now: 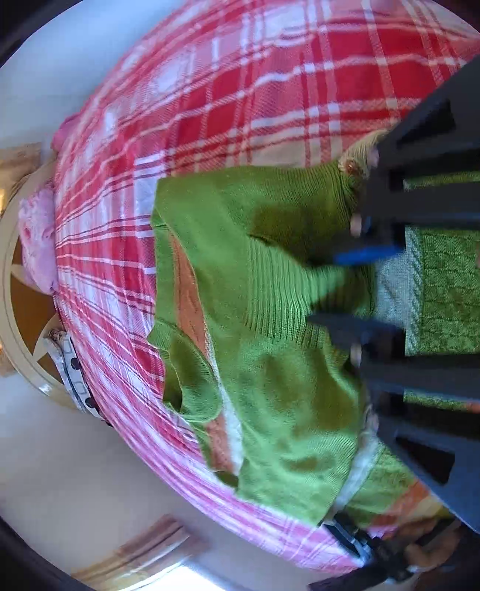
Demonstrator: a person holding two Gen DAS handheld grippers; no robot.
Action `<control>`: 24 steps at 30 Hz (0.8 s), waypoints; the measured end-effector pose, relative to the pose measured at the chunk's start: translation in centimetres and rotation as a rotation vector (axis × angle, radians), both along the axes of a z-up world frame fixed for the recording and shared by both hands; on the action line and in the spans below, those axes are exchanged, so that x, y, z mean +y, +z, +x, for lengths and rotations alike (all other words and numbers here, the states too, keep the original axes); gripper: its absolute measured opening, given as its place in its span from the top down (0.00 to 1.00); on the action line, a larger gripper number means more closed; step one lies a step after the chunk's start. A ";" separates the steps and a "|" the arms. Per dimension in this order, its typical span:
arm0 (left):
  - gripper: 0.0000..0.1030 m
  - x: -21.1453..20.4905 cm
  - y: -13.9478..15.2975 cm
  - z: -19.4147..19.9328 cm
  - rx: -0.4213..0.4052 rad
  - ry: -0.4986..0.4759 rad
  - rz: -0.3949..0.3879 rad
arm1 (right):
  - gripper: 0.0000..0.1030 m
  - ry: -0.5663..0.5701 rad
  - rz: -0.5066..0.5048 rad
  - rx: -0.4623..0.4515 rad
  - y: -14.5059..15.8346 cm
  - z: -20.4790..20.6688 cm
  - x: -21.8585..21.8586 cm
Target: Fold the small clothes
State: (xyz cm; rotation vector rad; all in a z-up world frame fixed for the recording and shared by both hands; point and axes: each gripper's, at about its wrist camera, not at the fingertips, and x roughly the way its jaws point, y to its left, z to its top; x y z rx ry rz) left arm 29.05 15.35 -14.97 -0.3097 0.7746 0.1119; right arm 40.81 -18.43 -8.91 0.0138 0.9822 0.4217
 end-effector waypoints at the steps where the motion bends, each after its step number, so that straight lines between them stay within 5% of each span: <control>1: 0.08 0.0 0.0 0.0 -0.002 0.000 -0.003 | 0.94 -0.001 -0.010 -0.023 0.6 -0.4 -0.2; 5: 0.08 0.1 -0.1 0.0 0.001 0.000 0.003 | 0.94 -0.034 -0.072 -0.113 2.5 -1.1 -1.0; 10: 0.08 -0.1 0.0 -0.1 0.007 0.002 0.022 | 0.91 -0.026 -0.110 -0.026 -0.2 0.4 -1.4; 12: 0.07 0.0 0.4 -0.6 -0.009 0.006 0.018 | 0.79 -0.045 -0.097 -0.042 -0.2 0.3 -2.2; 16: 0.07 0.8 2.9 -2.5 -0.110 0.021 0.002 | 0.71 -0.070 -0.155 -0.104 1.3 -0.4 -2.6; 19: 0.00 1.2 5.4 -2.3 -0.192 0.059 0.050 | 0.47 -0.031 -0.154 -0.180 3.2 -1.5 -2.2; 24: 0.00 0.2 4.5 2.2 -0.113 0.047 0.159 | 0.45 0.132 -0.021 -0.141 3.4 -1.5 1.0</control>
